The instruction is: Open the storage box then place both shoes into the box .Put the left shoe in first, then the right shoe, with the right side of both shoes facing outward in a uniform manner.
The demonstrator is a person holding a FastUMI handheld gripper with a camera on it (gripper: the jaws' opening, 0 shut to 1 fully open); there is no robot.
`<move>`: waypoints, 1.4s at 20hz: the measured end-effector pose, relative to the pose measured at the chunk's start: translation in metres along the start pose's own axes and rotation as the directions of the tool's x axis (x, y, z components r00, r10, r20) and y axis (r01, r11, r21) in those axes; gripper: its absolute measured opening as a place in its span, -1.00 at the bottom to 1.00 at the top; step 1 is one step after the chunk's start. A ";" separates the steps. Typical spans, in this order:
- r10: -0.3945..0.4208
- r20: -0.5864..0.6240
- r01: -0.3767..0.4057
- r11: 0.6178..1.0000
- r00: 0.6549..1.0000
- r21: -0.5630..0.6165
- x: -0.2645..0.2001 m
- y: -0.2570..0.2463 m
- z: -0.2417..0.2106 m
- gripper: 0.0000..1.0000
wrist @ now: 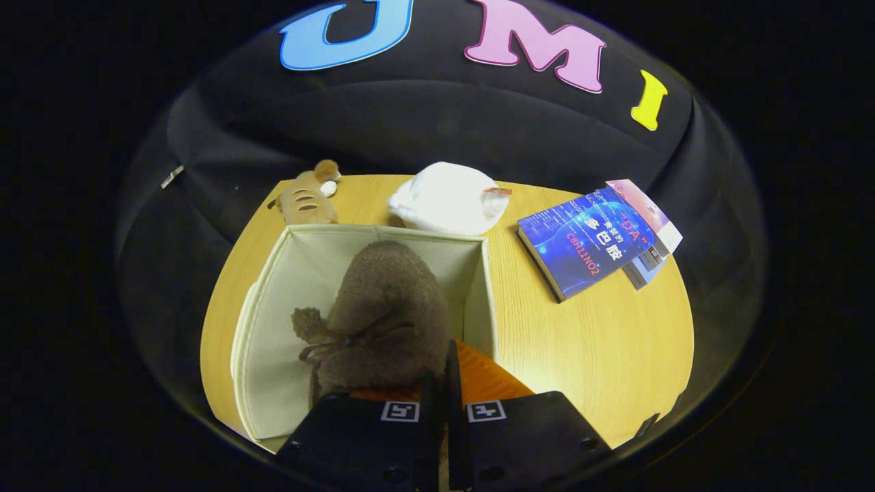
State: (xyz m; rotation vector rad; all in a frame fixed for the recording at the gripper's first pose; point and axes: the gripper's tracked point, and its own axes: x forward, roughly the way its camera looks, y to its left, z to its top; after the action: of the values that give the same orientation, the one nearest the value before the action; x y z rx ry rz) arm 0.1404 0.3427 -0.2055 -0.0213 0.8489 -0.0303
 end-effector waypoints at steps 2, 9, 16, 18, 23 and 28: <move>-0.018 -0.009 0.018 1.000 1.000 -0.012 0.005 0.002 -0.003 -0.73; -0.011 -0.038 0.008 0.998 0.999 -0.063 0.001 0.012 -0.022 -0.34; 0.106 0.000 -0.106 0.991 0.994 -0.078 -0.036 0.031 -0.017 0.72; 0.130 0.051 -0.126 0.988 0.990 -0.088 -0.051 0.030 -0.007 1.00; 0.161 0.154 -0.145 0.983 0.975 -0.110 -0.085 0.013 0.018 0.97; 0.178 0.288 -0.150 0.982 0.941 -0.117 -0.130 -0.022 0.043 0.97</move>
State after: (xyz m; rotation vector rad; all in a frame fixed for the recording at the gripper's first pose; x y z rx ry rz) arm 0.0867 0.3259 -0.0793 -0.0413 0.5467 0.1671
